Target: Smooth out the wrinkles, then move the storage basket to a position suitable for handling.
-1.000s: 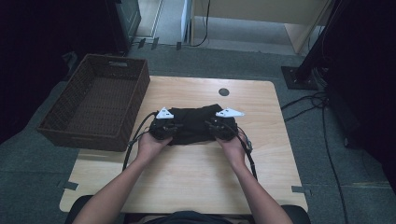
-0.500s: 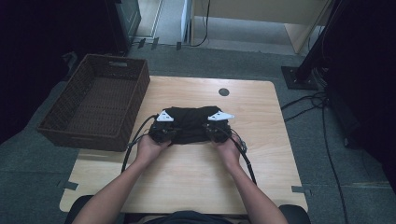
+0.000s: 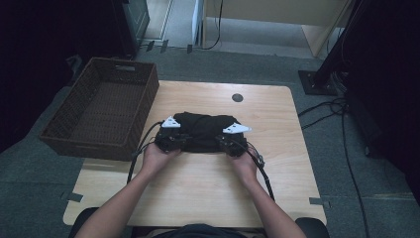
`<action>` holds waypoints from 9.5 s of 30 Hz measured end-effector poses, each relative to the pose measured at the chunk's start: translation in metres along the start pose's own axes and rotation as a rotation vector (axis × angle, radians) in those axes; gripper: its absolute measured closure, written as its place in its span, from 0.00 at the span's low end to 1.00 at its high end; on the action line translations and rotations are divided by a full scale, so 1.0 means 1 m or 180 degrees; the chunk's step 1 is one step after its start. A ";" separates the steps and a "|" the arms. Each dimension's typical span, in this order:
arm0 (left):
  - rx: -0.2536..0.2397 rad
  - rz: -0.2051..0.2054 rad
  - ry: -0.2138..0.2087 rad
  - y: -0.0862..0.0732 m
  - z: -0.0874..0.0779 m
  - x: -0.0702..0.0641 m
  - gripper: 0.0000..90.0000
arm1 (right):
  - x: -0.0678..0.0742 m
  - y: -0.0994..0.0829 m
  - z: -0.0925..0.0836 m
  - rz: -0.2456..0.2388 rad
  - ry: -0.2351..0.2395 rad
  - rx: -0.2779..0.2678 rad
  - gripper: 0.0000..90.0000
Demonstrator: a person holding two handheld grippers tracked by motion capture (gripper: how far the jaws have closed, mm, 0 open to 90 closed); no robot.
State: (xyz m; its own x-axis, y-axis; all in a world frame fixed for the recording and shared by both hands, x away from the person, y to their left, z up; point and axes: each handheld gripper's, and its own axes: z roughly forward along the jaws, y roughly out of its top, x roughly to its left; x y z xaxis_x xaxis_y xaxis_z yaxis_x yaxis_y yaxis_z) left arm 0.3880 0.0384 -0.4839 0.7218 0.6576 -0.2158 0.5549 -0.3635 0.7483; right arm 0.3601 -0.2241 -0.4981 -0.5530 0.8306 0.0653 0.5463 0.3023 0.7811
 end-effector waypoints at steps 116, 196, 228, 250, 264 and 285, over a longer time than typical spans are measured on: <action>0.0083 -0.0346 0.0100 0.039 0.003 0.035 0.99 | -0.048 0.015 -0.028 0.0279 -0.0106 -0.0246 0.68; 0.0055 -0.0268 -0.0024 0.007 -0.017 0.018 0.68 | -0.005 0.023 -0.001 0.0030 -0.0027 -0.0309 0.63; 0.0263 0.0144 0.0146 0.048 0.025 0.031 0.71 | 0.002 -0.003 0.012 -0.0157 -0.0038 -0.0371 0.61; 0.0074 -0.0014 -0.0181 0.007 0.010 -0.020 0.71 | -0.037 -0.027 -0.021 0.0145 -0.0094 -0.0172 0.63; -0.0116 -0.0021 -0.0033 0.048 -0.022 -0.005 0.63 | -0.018 -0.005 -0.039 -0.0047 -0.0026 -0.0343 0.63; 0.0250 0.0078 -0.0216 0.017 0.019 -0.017 0.66 | -0.016 -0.024 -0.024 0.0020 0.0110 -0.0242 0.55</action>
State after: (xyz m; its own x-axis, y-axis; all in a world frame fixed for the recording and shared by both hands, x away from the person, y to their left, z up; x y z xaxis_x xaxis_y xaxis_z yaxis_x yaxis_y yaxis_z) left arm 0.3930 0.0087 -0.4797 0.7605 0.6026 -0.2420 0.5655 -0.4314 0.7029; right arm 0.3404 -0.2558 -0.5026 -0.5717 0.8154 0.0906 0.5011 0.2596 0.8255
